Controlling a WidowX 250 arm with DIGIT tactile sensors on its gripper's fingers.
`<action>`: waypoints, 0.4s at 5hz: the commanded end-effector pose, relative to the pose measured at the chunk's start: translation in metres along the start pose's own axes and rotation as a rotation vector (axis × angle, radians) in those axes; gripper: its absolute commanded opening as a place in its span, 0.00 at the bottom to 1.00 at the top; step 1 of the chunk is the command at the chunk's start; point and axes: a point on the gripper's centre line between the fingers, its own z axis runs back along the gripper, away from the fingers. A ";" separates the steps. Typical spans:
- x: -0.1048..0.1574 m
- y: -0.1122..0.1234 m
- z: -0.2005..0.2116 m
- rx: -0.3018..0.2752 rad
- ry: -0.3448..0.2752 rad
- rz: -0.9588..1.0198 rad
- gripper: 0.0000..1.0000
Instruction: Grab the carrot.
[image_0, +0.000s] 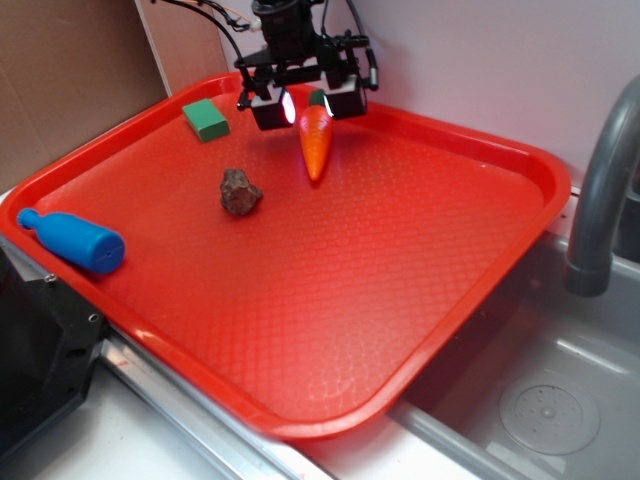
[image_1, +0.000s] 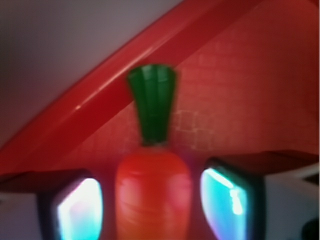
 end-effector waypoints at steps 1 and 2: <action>-0.001 -0.012 0.019 -0.012 -0.018 -0.027 1.00; -0.008 -0.012 0.014 0.015 0.040 0.018 0.00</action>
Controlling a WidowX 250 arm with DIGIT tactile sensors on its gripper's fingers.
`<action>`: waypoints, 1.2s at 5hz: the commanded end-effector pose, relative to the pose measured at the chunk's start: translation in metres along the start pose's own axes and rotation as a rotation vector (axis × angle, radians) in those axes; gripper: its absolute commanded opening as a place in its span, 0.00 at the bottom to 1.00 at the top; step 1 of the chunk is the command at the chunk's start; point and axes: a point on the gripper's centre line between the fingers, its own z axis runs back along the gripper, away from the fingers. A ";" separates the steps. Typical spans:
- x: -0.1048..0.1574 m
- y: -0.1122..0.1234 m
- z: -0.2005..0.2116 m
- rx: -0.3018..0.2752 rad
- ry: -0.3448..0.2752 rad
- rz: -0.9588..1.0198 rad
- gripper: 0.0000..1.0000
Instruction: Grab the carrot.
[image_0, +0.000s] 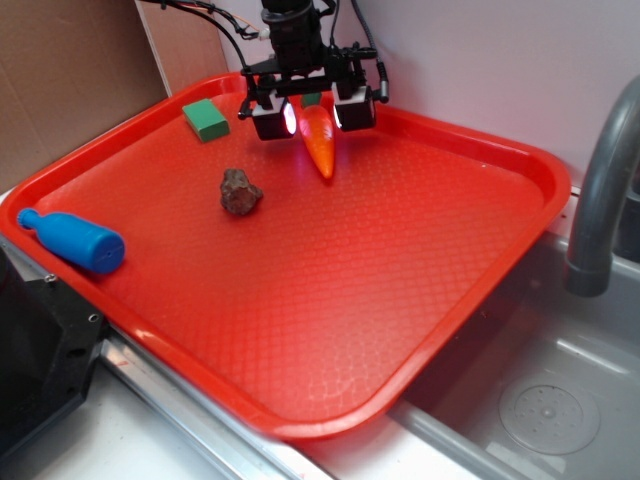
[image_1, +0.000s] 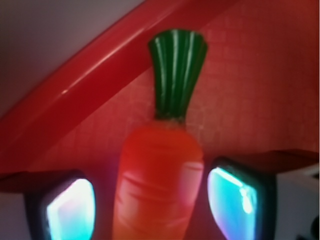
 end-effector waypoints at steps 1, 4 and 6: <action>0.001 -0.005 0.015 -0.010 0.017 0.028 0.00; -0.037 0.018 0.072 -0.133 -0.030 -0.207 0.00; -0.061 0.039 0.173 -0.193 -0.075 -0.688 0.00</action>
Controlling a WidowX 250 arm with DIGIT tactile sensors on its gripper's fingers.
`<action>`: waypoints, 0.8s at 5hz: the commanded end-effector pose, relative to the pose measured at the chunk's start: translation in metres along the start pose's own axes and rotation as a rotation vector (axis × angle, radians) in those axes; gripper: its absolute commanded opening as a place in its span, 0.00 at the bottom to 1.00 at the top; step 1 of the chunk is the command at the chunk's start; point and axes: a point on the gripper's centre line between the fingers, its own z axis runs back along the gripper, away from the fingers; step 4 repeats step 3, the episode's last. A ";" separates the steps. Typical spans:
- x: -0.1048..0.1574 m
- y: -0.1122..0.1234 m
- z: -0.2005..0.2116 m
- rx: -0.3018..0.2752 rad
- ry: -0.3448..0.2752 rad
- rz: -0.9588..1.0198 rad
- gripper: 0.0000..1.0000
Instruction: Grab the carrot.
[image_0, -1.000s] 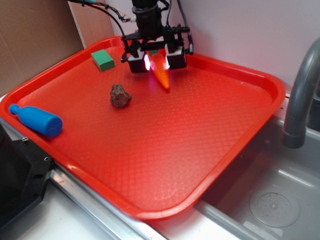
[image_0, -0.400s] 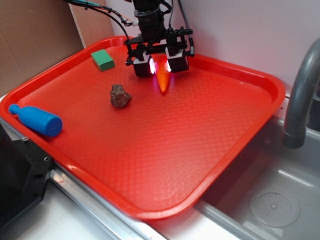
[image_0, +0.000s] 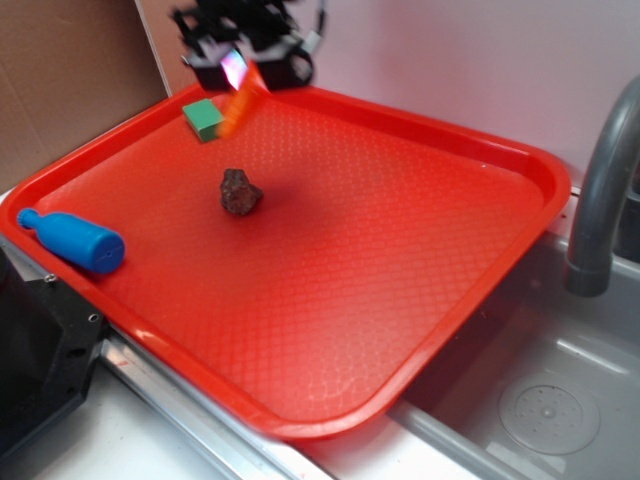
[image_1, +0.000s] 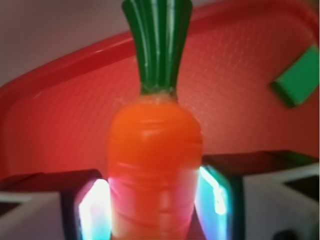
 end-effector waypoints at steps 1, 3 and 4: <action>0.011 -0.010 0.109 -0.052 -0.005 -0.289 0.00; 0.008 -0.027 0.131 -0.049 -0.001 -0.328 0.00; 0.008 -0.027 0.131 -0.049 -0.001 -0.328 0.00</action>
